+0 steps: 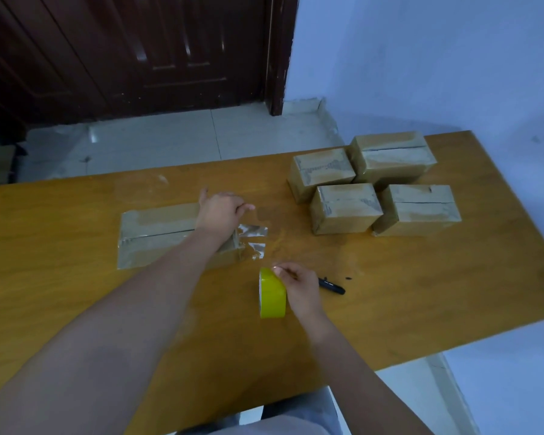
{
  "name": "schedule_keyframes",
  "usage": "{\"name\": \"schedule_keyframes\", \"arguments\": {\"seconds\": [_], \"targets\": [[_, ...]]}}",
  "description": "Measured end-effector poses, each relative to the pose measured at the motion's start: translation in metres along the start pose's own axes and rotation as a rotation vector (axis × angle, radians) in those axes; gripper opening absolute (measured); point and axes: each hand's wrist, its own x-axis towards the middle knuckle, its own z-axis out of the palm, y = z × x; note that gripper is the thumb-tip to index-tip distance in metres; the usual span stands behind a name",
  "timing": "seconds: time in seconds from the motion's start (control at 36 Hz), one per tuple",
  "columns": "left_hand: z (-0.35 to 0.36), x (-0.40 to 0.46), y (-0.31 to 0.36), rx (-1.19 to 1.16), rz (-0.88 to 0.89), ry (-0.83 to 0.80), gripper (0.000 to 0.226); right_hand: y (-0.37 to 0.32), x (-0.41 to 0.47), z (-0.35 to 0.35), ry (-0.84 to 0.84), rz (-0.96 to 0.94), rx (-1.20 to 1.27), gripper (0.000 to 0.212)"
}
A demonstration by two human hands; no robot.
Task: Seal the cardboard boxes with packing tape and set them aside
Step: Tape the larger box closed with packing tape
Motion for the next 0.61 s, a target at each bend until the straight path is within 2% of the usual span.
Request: {"name": "schedule_keyframes", "arguments": {"seconds": [0.06, 0.17, 0.22, 0.33, 0.39, 0.47, 0.61], "targets": [[-0.002, 0.0, -0.001, -0.07, 0.012, 0.017, 0.031, -0.002, -0.001, 0.001, 0.002, -0.002, 0.0, 0.011], [-0.007, -0.008, -0.005, -0.321, 0.038, 0.107, 0.047, -0.003, 0.0, 0.001, 0.019, 0.013, -0.029, 0.015], [-0.012, -0.017, -0.006, -0.369, 0.098, 0.151, 0.044, -0.005, 0.0, -0.001, 0.039, -0.006, -0.063, 0.014], [-0.005, -0.049, -0.019, -0.186, 0.38, 0.149, 0.043, -0.006, -0.002, -0.004, 0.029, -0.029, -0.131, 0.013], [0.006, -0.061, -0.032, -0.06, 0.46, 0.114, 0.038, -0.008, -0.002, -0.004, 0.029, -0.009, -0.135, 0.013], [0.015, -0.069, -0.033, 0.07, 0.425, 0.076, 0.029, -0.009, -0.001, -0.003, 0.019, -0.007, -0.145, 0.014], [0.022, -0.072, -0.009, 0.063, 0.308, 0.202, 0.023, -0.008, -0.002, -0.002, 0.016, -0.002, -0.166, 0.013]]}}
